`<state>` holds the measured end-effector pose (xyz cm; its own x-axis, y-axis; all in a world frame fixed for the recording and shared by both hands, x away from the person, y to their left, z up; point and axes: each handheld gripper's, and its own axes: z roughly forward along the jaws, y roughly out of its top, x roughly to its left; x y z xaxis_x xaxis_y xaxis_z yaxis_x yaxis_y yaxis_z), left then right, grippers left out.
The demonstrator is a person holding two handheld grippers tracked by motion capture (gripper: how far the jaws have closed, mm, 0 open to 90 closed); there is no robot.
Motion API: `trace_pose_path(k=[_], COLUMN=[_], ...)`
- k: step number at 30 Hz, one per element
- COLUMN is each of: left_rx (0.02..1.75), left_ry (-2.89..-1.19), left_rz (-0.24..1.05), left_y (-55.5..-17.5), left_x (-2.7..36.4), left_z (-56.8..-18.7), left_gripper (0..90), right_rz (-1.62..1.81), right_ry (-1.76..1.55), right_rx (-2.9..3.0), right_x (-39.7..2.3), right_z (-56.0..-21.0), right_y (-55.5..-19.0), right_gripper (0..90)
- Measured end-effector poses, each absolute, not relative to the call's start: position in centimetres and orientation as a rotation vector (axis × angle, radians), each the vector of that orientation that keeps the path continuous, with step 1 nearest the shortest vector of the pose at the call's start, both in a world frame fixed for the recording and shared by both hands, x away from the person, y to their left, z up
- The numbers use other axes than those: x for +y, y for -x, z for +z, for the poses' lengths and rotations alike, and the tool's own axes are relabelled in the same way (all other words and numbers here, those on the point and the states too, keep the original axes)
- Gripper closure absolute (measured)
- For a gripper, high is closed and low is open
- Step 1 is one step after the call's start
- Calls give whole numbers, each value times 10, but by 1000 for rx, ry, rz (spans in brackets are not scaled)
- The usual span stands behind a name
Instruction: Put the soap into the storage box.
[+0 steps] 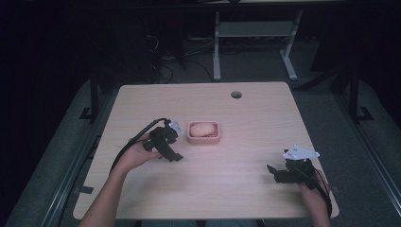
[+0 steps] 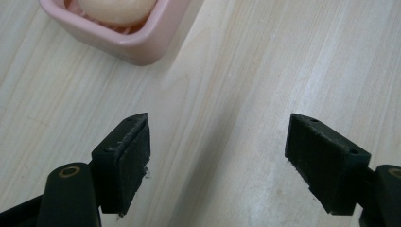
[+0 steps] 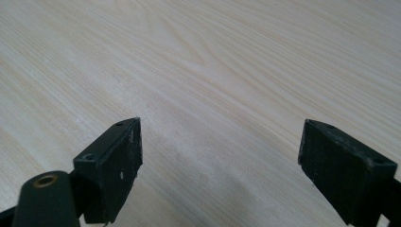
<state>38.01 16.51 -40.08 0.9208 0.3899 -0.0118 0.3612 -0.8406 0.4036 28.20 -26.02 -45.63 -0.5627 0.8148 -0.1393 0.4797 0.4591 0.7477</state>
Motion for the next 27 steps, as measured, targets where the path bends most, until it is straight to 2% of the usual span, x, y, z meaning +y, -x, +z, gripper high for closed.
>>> trace_pose_path(k=[27], left_rx=[550], left_ry=[-2653], left_rz=[124], left_y=[-349], left_x=[181], left_z=[-412], left_gripper=[221], right_rz=[919], right_ry=[-1071], right_rx=[2234], right_x=[-257], right_z=[-456], right_y=[-279], right_gripper=[138])
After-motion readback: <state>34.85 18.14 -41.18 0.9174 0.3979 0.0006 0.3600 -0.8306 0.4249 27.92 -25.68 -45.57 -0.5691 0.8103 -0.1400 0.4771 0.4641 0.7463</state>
